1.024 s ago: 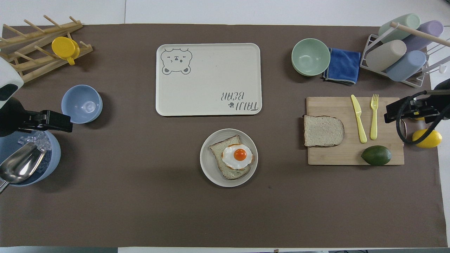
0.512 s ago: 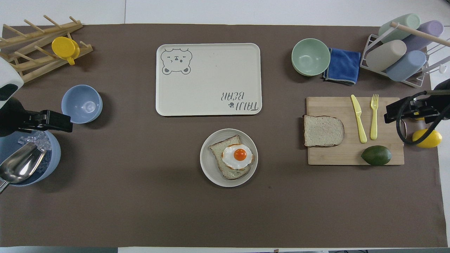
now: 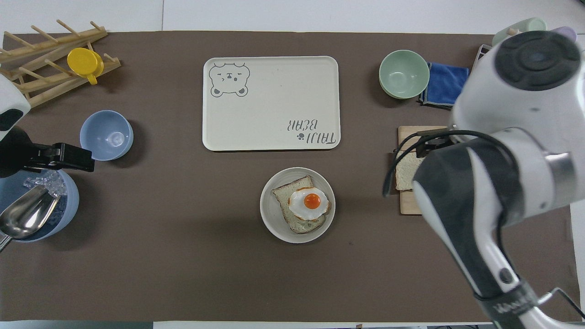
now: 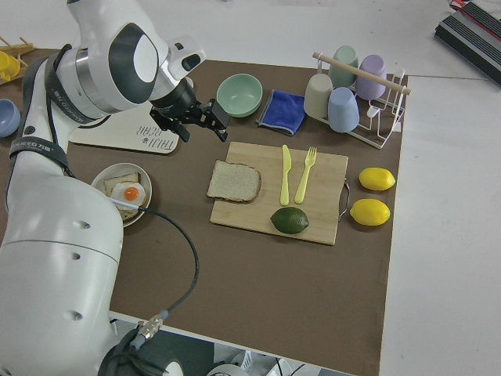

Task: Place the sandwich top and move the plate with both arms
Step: 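Reach the right gripper to the bread slice on the cutting board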

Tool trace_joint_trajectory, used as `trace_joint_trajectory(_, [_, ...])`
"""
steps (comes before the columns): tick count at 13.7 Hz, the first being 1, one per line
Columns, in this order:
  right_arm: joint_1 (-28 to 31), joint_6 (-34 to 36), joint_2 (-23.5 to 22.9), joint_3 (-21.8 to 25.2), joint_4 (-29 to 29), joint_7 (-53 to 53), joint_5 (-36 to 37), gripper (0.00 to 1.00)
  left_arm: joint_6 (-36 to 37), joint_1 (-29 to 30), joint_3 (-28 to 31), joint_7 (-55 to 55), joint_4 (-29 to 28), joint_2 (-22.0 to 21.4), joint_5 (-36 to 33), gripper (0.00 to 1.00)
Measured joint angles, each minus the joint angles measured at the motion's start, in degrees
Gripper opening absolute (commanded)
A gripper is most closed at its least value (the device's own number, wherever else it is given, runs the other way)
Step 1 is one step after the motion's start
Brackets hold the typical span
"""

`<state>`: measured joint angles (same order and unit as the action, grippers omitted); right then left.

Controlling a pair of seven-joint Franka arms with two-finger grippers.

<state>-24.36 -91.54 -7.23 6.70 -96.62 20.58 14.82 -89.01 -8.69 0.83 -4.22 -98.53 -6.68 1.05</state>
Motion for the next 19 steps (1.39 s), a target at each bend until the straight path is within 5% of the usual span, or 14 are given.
trace_joint_trajectory(7, [-5.8,-9.6,-12.0,-0.1,-5.6,12.3,8.4,1.00,0.0,0.0,-0.1,0.0,0.2,-0.2,0.0,1.00])
trace_joint_trajectory(12, [-5.9,-16.3,-13.2,0.3,-11.2,15.1,10.4,0.99,0.0,0.0,-0.1,0.0,0.3,-0.3,0.0,1.00])
trace_joint_trajectory(19, [-5.1,-20.7,-12.1,0.6,-16.4,15.3,10.4,0.69,0.0,0.0,-0.1,0.0,0.3,-0.4,0.0,1.00])
